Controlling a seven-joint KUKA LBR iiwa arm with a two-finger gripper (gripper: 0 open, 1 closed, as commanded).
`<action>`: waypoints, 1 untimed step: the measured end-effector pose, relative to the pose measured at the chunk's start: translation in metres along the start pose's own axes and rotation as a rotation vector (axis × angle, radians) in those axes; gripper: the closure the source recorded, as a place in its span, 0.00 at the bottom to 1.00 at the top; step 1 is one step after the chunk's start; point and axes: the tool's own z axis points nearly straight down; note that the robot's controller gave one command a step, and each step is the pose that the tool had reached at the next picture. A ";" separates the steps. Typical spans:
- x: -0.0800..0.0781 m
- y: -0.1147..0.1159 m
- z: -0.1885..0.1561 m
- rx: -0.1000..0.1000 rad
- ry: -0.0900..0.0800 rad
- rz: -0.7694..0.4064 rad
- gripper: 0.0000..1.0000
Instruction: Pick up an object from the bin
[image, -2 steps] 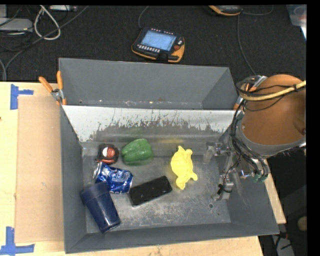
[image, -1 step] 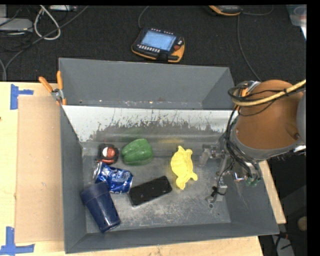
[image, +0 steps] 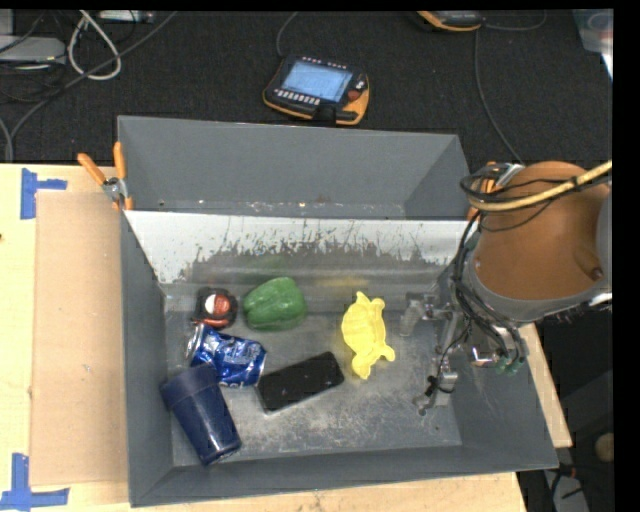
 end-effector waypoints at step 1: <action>0.005 -0.039 -0.027 0.001 -0.001 0.103 0.00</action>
Offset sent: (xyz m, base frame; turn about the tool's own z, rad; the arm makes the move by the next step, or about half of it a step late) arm -0.0136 0.0316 -0.0574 0.1176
